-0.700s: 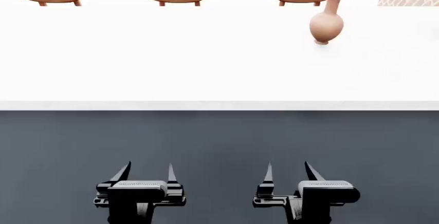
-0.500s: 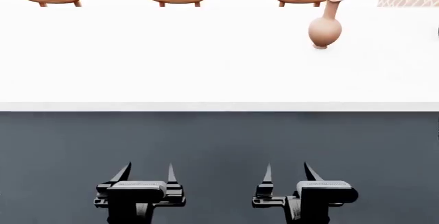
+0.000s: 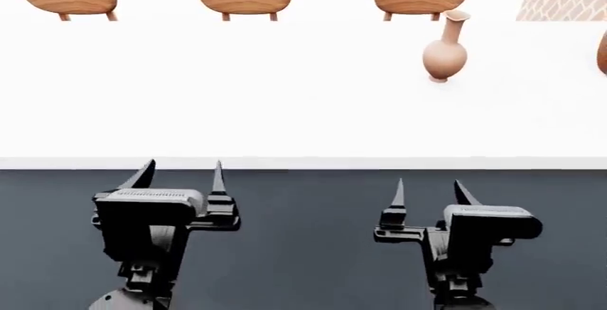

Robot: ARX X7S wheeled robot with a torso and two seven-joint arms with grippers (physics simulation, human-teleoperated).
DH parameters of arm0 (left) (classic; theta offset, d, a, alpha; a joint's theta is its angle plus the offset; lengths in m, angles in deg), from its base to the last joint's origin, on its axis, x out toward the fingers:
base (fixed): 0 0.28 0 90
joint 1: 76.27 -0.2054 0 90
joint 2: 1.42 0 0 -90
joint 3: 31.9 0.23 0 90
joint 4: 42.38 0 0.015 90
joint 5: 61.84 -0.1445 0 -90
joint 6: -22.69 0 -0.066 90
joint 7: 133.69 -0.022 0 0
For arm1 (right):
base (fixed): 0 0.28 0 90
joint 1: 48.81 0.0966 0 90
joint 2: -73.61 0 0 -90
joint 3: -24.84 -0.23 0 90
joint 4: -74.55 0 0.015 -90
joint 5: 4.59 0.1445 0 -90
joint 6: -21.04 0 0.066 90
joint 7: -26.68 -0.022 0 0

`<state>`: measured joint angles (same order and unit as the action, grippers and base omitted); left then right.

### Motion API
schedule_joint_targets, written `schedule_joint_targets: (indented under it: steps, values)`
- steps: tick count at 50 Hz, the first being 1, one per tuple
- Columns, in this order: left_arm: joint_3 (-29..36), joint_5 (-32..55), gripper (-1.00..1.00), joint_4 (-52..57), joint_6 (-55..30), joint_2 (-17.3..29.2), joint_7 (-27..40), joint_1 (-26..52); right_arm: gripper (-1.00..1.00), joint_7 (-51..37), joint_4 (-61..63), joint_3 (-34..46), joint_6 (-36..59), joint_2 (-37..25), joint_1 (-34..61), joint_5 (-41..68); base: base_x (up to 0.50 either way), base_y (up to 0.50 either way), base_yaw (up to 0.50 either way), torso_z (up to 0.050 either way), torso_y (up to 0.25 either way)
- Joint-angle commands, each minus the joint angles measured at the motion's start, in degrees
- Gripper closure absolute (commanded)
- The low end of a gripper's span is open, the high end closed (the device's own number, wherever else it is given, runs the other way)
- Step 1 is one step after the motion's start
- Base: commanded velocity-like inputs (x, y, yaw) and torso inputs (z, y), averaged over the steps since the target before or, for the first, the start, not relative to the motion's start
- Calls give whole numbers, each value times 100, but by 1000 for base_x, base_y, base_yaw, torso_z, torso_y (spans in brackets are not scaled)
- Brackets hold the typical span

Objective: Pick the bowl and jug and place them in the sink. Then turn on the water.

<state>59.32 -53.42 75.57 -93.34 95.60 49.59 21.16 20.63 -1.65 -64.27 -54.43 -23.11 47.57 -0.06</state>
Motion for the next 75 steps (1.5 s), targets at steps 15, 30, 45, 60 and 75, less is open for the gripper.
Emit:
schedule_joint_targets:
  steps: [15,30,45,60,75]
  values:
    - [-194,623,-100,-604,-3056,434,15,4696,-100,212,351,-75,3494,-1152,4155,286,0,0,0,48,5]
    - [28,499,-100,-3668,-2695,395,-268,6817,-100,781,-2307,470,3512,-1412,6407,201,0,-47,0,0,0]
    - [87,525,-100,-3278,-2840,379,-128,6540,-100,820,-1755,206,3906,-1578,6083,390,0,-500,0,0,0]
    - [176,645,-100,-3095,-3074,335,-132,6511,-100,884,-1625,123,3898,-1679,5863,471,0,-500,0,0,0]
    - [290,656,-100,-3281,-2944,320,-160,6559,-100,927,-1615,30,3880,-1696,5816,567,49,-497,0,0,0]
